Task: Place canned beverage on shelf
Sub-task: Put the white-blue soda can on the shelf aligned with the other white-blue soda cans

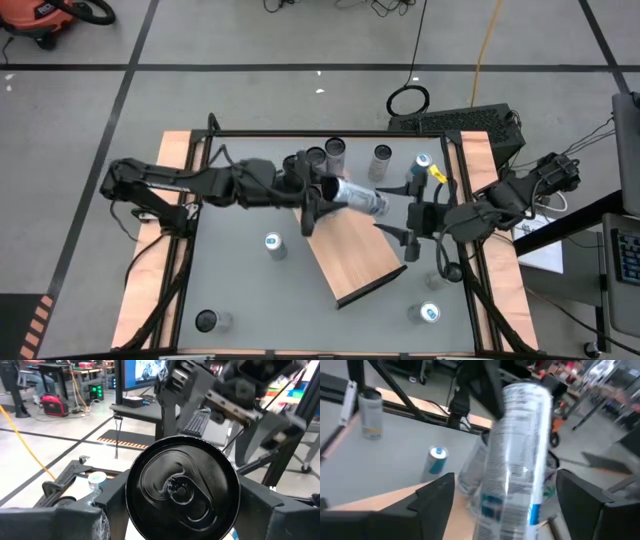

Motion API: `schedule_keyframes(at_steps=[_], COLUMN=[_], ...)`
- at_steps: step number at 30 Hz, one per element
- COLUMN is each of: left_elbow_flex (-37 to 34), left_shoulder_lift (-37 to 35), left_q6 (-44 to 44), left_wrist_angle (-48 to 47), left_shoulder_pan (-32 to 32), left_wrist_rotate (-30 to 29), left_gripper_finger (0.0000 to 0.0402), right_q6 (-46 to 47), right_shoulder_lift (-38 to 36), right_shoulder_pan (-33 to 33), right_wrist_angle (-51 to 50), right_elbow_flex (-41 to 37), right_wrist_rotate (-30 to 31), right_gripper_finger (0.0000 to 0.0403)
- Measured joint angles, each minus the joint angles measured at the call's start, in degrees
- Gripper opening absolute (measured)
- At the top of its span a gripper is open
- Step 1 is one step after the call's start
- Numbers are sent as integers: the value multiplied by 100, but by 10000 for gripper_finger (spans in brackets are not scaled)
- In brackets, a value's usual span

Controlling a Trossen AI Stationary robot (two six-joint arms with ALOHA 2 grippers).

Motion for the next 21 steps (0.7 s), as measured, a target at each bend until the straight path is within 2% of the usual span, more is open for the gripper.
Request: schedule_keyframes(at_steps=[3, 7, 10, 17, 21], left_elbow_flex=[0, 0, 0, -6, -4], left_shoulder_lift=[134, 313, 437, 580, 664], left_q6=[7, 8, 6, 4, 7], left_wrist_angle=[123, 299, 384, 494, 516], left_shoulder_pan=[-233, -447, -541, -647, -706], left_wrist_rotate=[-236, -269, -312, -408, -390], left_gripper_finger=[262, 262, 262, 262, 262], right_q6=[348, 795, 968, 926, 915], right_shoulder_lift=[57, 139, 221, 545, 694], right_shoulder_pan=[0, -21, -65, -169, -218], right_wrist_angle=[-238, -711, -799, -804, -763], right_elbow_flex=[110, 144, 151, 151, 150], right_wrist_rotate=[-215, -392, -787, -1424, -1423], right_gripper_finger=[292, 292, 293, 293, 293])
